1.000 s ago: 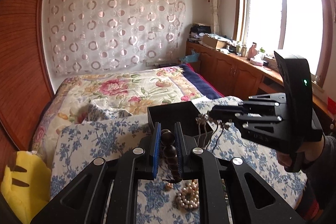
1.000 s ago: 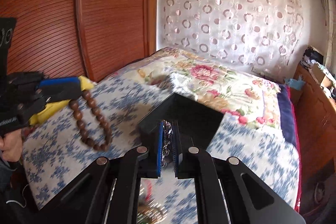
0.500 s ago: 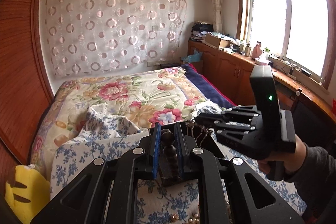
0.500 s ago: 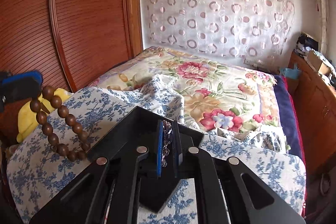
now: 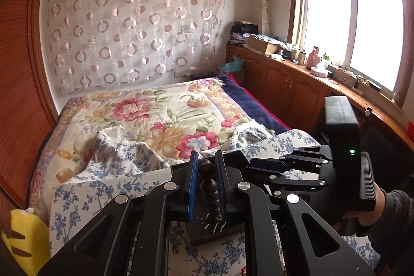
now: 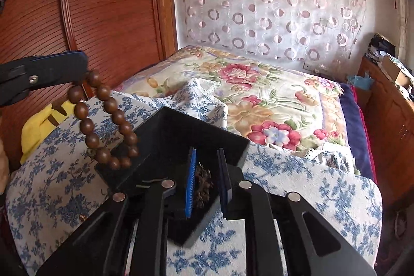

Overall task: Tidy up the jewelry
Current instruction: 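Lower the bracelet into the box with the left tool while the right tool drops the comb in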

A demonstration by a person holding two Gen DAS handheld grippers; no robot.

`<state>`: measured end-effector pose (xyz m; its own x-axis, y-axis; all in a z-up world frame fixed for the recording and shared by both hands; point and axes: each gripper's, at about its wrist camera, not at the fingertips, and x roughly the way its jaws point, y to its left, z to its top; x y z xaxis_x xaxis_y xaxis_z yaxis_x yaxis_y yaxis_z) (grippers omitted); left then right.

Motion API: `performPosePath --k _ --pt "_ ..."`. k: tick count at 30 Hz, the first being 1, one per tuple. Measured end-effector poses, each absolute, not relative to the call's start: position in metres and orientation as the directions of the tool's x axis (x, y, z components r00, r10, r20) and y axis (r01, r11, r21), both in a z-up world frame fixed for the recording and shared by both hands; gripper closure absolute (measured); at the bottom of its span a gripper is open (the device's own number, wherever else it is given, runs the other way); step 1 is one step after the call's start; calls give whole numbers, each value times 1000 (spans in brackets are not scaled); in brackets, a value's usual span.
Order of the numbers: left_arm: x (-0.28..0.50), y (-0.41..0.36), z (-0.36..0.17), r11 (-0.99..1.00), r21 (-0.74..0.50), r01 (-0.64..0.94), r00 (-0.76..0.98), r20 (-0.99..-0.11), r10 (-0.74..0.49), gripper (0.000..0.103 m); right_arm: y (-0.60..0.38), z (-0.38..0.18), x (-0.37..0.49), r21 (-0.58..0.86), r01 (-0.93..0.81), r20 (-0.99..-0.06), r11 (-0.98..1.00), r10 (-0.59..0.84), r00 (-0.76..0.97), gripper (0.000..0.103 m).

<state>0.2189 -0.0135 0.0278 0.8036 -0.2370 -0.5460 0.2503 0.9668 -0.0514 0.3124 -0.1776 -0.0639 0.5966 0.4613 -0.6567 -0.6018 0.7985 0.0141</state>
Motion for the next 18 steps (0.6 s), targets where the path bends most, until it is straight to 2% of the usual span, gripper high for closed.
performPosePath --k 12,18 --pt "242 -33 10 953 -78 292 757 -590 -280 91 -205 -64 278 23 -581 -665 814 446 599 84" --pt "232 -39 14 952 -65 299 768 -576 -280 90 -213 -65 261 9 -563 -666 826 425 613 84"
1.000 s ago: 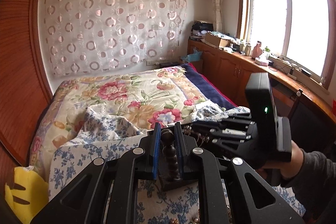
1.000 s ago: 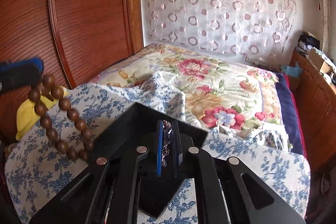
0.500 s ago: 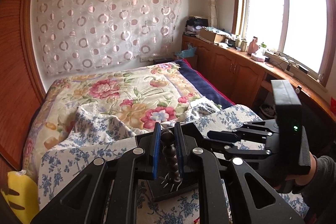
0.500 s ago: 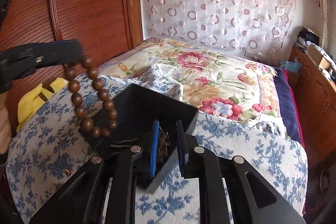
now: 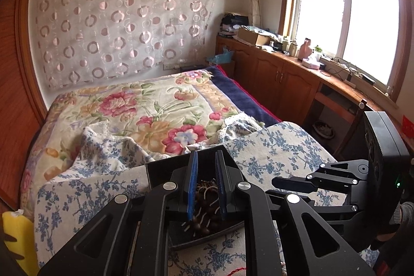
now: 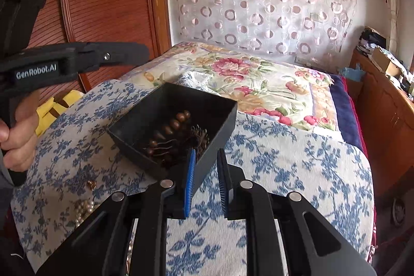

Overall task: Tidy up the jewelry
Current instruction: 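Lower the bracelet into the box with the left tool while the right tool drops the comb in, then move both open tools back over the pearl necklace and jade dish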

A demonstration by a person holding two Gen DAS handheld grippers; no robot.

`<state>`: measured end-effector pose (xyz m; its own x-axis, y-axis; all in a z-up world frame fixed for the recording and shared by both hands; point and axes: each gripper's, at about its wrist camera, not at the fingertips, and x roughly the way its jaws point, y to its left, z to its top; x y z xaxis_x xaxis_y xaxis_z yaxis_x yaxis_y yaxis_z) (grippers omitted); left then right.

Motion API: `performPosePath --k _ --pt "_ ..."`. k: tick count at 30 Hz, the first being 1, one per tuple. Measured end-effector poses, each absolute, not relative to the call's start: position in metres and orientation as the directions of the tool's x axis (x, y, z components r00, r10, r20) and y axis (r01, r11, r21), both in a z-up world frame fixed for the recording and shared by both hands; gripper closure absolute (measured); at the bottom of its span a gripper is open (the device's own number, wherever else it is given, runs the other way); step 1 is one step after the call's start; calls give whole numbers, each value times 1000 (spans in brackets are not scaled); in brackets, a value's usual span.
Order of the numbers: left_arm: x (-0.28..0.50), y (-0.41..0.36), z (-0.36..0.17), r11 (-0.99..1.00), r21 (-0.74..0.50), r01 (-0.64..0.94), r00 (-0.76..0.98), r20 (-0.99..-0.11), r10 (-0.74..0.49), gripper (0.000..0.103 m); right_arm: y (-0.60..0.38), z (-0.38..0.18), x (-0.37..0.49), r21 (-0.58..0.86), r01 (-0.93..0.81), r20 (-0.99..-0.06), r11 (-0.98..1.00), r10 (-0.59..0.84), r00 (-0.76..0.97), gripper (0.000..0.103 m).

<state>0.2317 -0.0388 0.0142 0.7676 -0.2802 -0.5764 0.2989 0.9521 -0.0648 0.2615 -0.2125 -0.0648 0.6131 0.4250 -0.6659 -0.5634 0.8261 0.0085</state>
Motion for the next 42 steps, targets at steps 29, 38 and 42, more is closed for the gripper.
performPosePath --k 29,38,42 --pt "85 -7 -58 967 -69 247 698 -679 -227 84 -225 -100 150 116 -538 -674 835 464 574 66" --pt "82 -4 -86 967 -102 233 656 -717 -234 83 -222 -111 155 154 -535 -702 830 473 533 66" --pt "83 -5 -90 966 -114 233 648 -722 -241 82 -220 -114 157 172 -540 -713 824 482 509 80"
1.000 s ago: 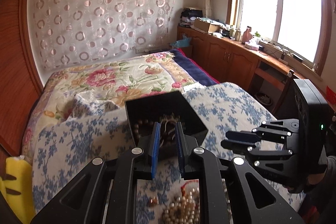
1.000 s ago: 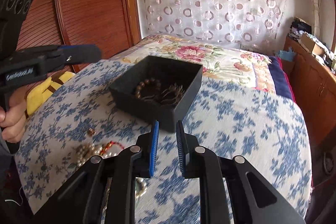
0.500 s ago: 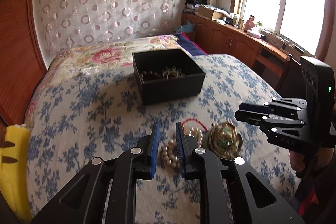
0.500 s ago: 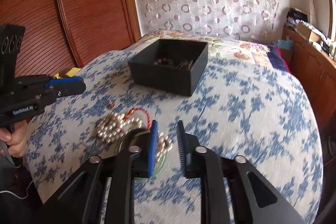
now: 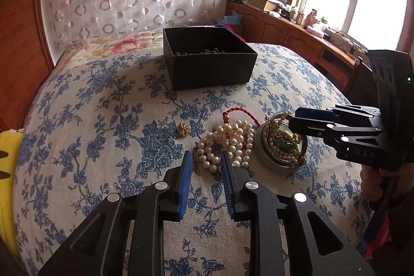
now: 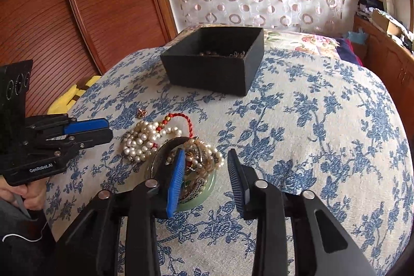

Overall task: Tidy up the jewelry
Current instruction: 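Move both open tools back over the pearl necklace and jade dish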

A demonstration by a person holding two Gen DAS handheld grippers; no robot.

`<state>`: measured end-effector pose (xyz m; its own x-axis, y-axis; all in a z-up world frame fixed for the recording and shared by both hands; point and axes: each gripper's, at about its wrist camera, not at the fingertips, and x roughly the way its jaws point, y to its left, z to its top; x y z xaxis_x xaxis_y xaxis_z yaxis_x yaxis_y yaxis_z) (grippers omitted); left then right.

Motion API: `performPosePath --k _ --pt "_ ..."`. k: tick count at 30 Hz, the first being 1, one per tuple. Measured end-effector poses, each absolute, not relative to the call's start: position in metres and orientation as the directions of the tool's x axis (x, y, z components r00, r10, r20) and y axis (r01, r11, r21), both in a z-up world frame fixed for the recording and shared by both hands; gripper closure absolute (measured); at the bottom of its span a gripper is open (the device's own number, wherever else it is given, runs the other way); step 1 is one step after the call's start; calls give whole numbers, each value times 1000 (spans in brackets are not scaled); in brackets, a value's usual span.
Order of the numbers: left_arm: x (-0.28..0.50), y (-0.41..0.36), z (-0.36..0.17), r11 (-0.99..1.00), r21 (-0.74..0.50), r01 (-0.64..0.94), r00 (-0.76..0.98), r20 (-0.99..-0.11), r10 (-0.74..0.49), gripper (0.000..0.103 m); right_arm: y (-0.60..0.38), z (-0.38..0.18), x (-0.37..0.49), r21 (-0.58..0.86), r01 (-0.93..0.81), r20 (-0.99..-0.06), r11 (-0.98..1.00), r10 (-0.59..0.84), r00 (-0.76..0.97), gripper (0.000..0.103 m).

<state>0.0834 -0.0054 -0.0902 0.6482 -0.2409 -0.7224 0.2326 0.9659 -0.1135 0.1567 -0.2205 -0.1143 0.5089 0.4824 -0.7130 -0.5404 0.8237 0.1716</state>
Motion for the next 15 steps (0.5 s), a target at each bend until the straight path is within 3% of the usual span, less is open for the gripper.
performPosePath --k 2,6,8,15 --pt "83 -7 -92 965 -116 236 645 -724 -244 82 -219 -113 155 177 -549 -708 817 493 506 83" --pt "85 -10 -94 963 -113 244 638 -729 -247 80 -221 -107 153 192 -557 -693 808 513 506 102" --pt "86 -11 -95 963 -111 244 637 -731 -246 75 -223 -103 152 195 -562 -679 804 524 515 102" --pt "97 -11 -100 965 -117 234 618 -749 -240 75 -224 -86 146 167 -571 -644 804 527 554 102"
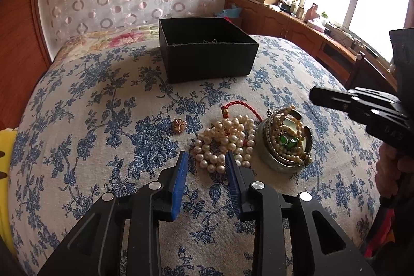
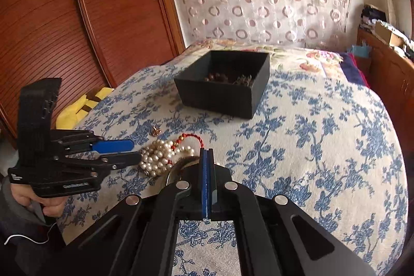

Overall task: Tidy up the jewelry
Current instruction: 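Move both open tools back over the pearl necklace and jade dish, then grasp the white pearl necklace with the left tool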

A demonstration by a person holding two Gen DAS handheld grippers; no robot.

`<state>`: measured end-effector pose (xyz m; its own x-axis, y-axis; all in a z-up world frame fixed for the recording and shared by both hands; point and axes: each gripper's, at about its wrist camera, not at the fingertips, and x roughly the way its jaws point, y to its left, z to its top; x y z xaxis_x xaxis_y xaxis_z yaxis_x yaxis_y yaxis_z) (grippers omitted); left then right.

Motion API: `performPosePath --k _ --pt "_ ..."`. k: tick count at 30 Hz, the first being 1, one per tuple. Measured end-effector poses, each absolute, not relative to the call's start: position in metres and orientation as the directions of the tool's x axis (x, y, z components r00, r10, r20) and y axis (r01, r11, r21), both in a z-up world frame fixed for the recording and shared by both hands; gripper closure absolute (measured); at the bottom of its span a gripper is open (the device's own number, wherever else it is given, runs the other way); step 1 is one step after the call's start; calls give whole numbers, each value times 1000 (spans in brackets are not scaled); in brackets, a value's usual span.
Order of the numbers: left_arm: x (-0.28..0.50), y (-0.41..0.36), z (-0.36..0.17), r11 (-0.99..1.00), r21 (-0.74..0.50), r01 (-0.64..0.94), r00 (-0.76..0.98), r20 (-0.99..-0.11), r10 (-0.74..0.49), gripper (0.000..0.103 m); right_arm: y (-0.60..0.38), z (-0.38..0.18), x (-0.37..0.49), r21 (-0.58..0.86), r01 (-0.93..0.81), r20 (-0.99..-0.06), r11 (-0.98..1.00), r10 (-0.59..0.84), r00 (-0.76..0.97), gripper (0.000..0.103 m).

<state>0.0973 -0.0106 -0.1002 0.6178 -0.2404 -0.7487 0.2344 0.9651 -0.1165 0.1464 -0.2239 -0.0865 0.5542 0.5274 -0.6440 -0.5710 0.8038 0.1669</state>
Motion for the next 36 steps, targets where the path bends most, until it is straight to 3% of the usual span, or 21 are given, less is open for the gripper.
performPosePath --k 12,17,19,21,27,36 --pt "112 1 -108 954 -211 213 586 -754 -298 75 -227 -87 145 157 -565 -649 810 516 559 102" --pt "116 3 -110 958 -209 197 594 -752 -286 91 -225 -95 144 149 -560 -665 815 502 553 102" --pt "116 3 -111 953 -224 202 592 -747 -301 92 -224 -97 144 148 -559 -669 816 498 551 102" --pt "116 2 -110 955 -212 207 595 -747 -295 97 -224 -99 143 146 -559 -673 816 496 549 102" --pt "113 4 -108 975 -125 185 613 -761 -214 97 -224 -101 142 144 -561 -677 815 495 544 102" --pt "107 23 -93 982 -113 149 652 -735 -184 97 -223 -104 141 138 -564 -679 814 492 544 102"
